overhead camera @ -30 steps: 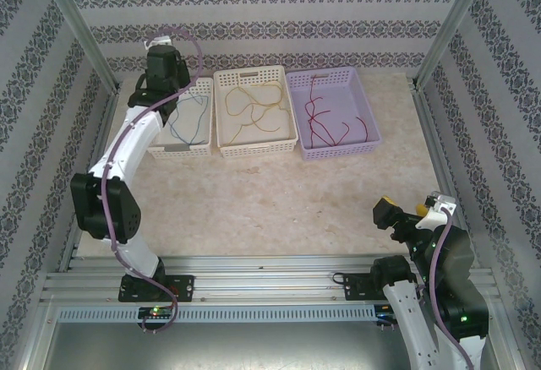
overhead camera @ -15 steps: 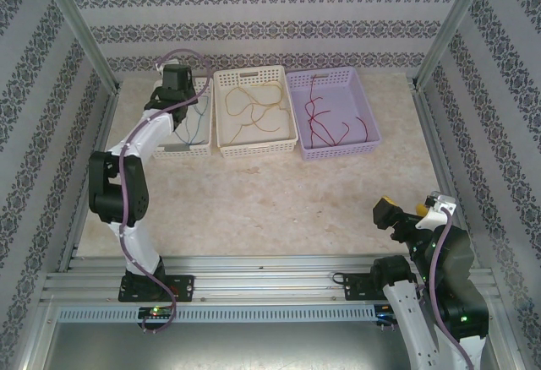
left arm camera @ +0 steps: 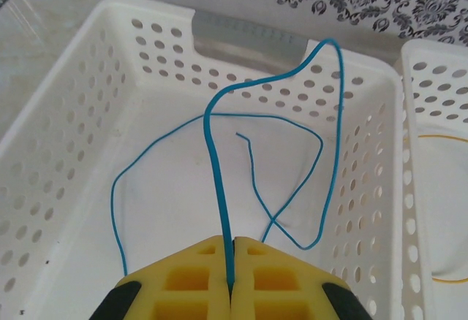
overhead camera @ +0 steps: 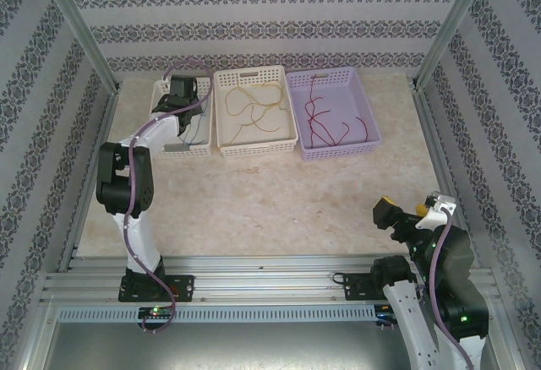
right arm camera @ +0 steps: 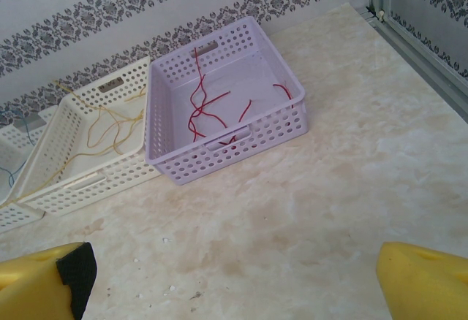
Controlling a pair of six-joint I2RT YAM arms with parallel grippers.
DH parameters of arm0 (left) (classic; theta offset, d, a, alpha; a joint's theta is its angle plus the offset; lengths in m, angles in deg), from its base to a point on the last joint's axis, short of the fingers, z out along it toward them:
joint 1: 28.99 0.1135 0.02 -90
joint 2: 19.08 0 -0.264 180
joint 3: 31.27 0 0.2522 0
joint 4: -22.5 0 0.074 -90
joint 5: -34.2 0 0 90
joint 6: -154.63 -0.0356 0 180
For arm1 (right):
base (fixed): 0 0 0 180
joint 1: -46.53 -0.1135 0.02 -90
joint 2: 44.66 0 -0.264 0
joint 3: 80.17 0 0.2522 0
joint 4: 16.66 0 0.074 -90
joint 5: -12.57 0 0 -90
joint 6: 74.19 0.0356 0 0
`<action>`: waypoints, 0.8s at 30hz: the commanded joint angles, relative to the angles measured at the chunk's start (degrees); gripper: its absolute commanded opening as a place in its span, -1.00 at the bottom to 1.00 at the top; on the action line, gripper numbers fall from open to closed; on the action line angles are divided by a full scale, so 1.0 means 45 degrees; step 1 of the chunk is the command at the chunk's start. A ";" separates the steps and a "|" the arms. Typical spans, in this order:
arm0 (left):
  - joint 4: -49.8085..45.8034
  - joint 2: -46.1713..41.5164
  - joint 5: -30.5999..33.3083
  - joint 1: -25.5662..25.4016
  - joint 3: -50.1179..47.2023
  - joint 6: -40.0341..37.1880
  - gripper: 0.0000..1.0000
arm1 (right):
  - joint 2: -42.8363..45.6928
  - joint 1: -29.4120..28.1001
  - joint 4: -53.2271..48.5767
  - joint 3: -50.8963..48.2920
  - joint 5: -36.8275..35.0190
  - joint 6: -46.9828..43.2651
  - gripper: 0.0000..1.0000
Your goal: Untangle the cables
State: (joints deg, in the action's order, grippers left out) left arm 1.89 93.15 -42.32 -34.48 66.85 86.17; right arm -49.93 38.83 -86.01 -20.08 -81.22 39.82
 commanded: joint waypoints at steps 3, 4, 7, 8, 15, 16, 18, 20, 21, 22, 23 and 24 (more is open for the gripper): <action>-0.0537 0.0513 -0.0538 0.0158 0.0152 0.0552 -1.00 | -0.0013 0.0055 0.0000 -0.0129 0.0060 -0.0033 0.96; -0.0669 0.0628 -0.0623 0.0148 0.0215 0.0625 -1.00 | 0.0000 0.0052 0.0010 -0.0119 0.0052 -0.0028 0.96; -0.0893 0.0894 -0.0835 0.0169 0.0277 0.0862 -1.00 | 0.0011 0.0044 0.0015 -0.0119 0.0056 -0.0036 0.97; -0.0964 0.0966 -0.0865 0.0167 0.0277 0.0935 -1.00 | 0.0011 0.0042 0.0010 -0.0119 0.0077 -0.0025 0.97; -0.1330 0.1289 -0.1055 0.0280 0.0191 0.1259 -0.99 | -0.0018 0.0034 0.0010 -0.0119 0.0066 -0.0028 0.97; -0.1418 0.1339 -0.1078 0.0319 0.0199 0.1314 -0.98 | -0.0018 0.0039 0.0010 -0.0119 0.0078 -0.0029 0.96; -0.1588 0.1423 -0.1167 0.0428 0.0220 0.1470 -0.96 | -0.0017 0.0013 0.0010 -0.0119 0.0097 -0.0034 0.96; -0.1770 0.1533 -0.1316 0.0562 0.0276 0.1636 -0.94 | -0.0016 0.0013 0.0010 -0.0119 0.0089 -0.0028 0.96; -0.1861 0.1591 -0.1417 0.0622 0.0309 0.1689 -0.93 | -0.0023 0.0018 0.0010 -0.0119 0.0100 -0.0024 0.96; -0.1993 0.1669 -0.1530 0.0682 0.0377 0.1735 -0.89 | -0.0004 0.0013 0.0010 -0.0129 0.0099 -0.0026 0.97; -0.2064 0.1734 -0.1620 0.0722 0.0440 0.1751 -0.87 | -0.0009 0.0009 0.0010 -0.0129 0.0096 -0.0041 0.96; -0.2105 0.1778 -0.1681 0.0751 0.0462 0.1766 -0.85 | -0.0006 0.0012 0.0010 -0.0123 0.0100 -0.0029 0.96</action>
State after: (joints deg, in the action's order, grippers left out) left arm -4.23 99.99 -48.36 -32.23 67.17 92.38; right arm -49.96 38.83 -86.01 -20.08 -81.22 39.82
